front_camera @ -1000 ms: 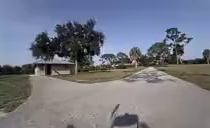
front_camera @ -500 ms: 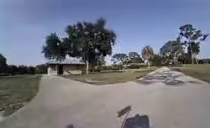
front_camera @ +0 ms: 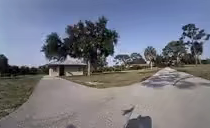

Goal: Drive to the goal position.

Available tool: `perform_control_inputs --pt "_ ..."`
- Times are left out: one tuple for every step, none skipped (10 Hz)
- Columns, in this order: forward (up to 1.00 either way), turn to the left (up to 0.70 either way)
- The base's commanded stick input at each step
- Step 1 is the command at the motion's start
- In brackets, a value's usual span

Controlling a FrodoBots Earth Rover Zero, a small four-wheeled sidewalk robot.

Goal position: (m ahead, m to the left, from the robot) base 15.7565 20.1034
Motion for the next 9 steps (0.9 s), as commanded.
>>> perform_control_inputs --pt "1.0 0.4" --pt "1.0 0.4" --pt "1.0 0.4" --pt "1.0 0.39" --pt "1.0 0.18" --pt "1.0 0.05" --pt "1.0 0.08" --pt "1.0 0.29" --pt "1.0 0.4"
